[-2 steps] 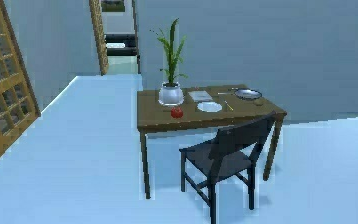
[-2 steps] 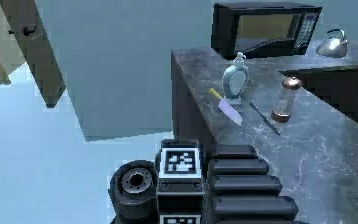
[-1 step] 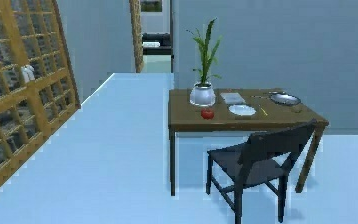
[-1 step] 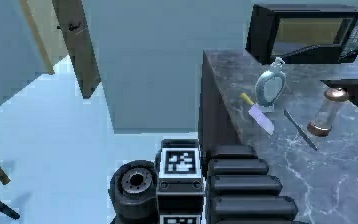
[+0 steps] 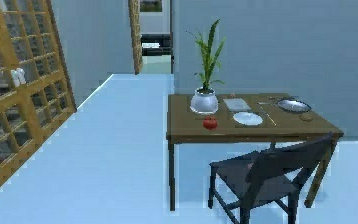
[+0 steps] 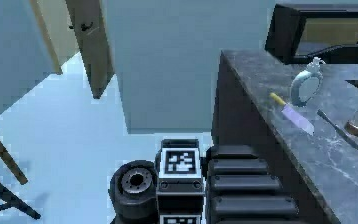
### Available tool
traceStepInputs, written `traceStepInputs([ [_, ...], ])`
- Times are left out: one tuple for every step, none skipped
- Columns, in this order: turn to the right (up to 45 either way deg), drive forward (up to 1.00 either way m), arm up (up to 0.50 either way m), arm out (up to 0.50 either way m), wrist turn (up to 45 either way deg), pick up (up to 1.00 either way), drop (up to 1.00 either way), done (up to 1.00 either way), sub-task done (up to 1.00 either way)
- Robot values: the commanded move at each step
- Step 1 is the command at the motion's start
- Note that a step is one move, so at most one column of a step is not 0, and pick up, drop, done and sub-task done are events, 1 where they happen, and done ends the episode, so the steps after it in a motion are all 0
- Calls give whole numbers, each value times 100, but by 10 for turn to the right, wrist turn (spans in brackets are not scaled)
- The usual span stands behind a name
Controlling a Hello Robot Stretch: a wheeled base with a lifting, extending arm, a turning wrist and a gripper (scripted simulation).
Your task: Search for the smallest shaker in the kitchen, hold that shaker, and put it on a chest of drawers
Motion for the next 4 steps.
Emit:
traceStepInputs([
  [-270,0,0,0,0,0,0,0,0],
  [0,100,0,0,0,0,0,0,0],
  [240,0,0,0,0,0,0,0,0],
  [0,100,0,0,0,0,0,0,0],
])
